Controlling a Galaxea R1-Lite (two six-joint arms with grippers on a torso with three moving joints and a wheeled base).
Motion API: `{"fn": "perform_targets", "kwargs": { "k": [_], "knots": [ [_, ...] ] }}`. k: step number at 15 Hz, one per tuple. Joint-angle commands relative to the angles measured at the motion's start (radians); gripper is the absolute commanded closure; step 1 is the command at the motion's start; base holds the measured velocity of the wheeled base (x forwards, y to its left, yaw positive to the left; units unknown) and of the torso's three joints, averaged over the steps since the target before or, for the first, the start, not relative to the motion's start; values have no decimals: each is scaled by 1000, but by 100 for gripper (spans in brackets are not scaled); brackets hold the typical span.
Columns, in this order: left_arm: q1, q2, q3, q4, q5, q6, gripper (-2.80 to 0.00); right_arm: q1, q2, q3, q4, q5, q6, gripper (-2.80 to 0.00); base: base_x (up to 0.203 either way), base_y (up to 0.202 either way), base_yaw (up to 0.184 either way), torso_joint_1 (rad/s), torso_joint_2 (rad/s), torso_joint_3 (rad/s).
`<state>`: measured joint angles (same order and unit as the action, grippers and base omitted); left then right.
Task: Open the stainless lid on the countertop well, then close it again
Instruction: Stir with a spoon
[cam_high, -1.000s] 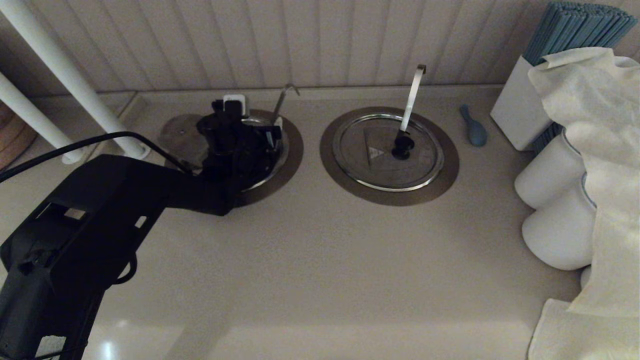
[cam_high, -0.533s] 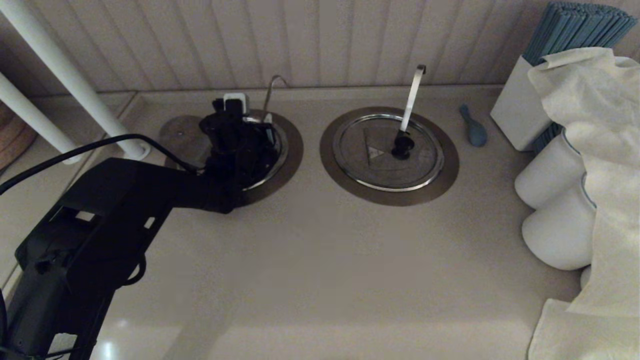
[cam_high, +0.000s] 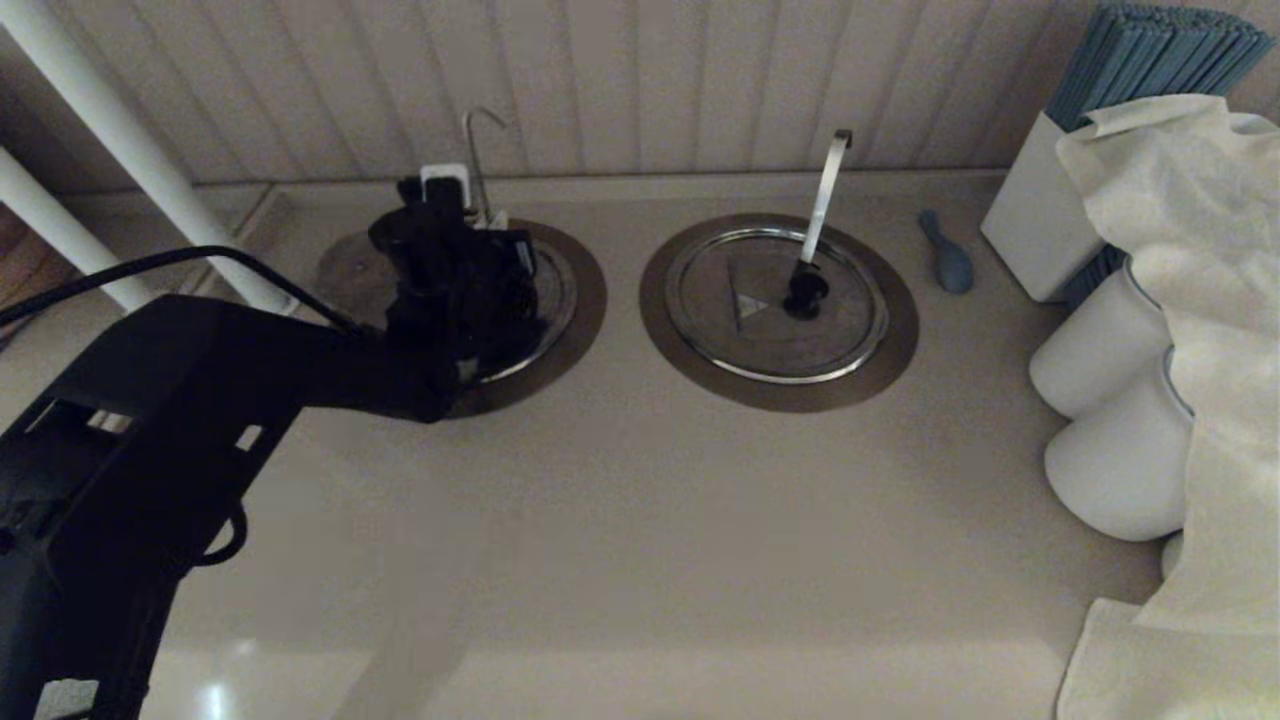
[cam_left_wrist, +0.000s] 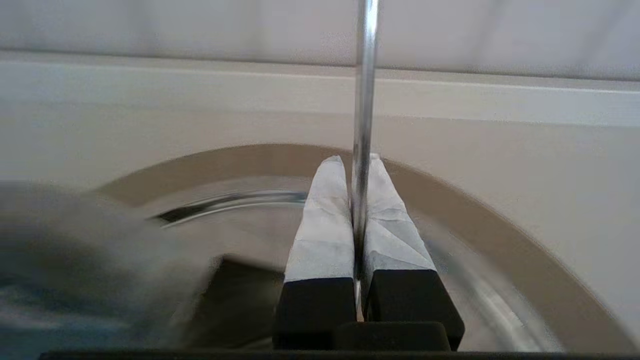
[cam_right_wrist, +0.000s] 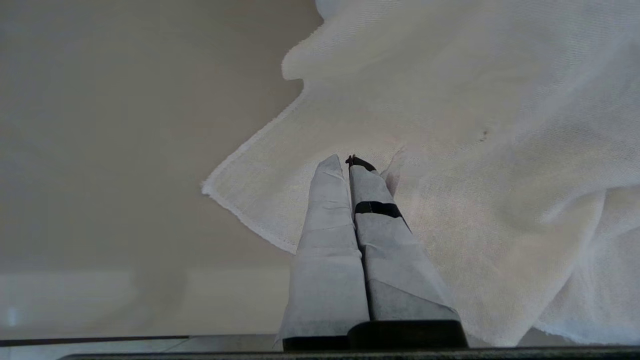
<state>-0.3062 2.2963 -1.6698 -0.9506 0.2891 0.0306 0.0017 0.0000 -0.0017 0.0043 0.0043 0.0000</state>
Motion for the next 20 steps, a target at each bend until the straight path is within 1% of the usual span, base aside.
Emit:
{"fn": "perform_targets", "kwargs": {
  "k": [1, 4, 6, 8, 11, 13, 14, 18, 20],
  "knots": [
    [7, -67, 48, -7, 1, 0, 0, 0, 1, 0, 0, 0, 0, 0, 0, 0, 0, 0, 0, 0],
    [25, -82, 51, -7, 5, 2, 0, 0, 2, 0, 0, 0, 0, 0, 0, 0, 0, 0, 0, 0],
    [39, -113, 80, -1, -3, 10, 0, 0, 1, 0, 0, 0, 0, 0, 0, 0, 0, 0, 0, 0],
    [49, -167, 95, 42, -41, 26, 0, 0, 0, 0, 0, 0, 0, 0, 0, 0, 0, 0, 0, 0],
    [57, -225, 57, 137, -76, 27, 0, 0, 1, 1, 0, 0, 0, 0, 0, 0, 0, 0, 0, 0],
    [58, -236, 38, 155, -84, 25, 0, 0, 0, 0, 0, 0, 0, 0, 0, 0, 0, 0, 0, 0],
    [58, -238, 11, 167, -88, 24, 0, 0, 0, 1, 0, 0, 0, 0, 0, 0, 0, 0, 0, 0],
    [59, -300, 30, 216, -90, 21, 0, 0, 1, 0, 0, 0, 0, 0, 0, 0, 0, 0, 0, 0],
    [59, -301, 32, 237, -87, 18, 0, 0, 2, 0, 0, 0, 0, 0, 0, 0, 0, 0, 0, 0]
  ]
}}
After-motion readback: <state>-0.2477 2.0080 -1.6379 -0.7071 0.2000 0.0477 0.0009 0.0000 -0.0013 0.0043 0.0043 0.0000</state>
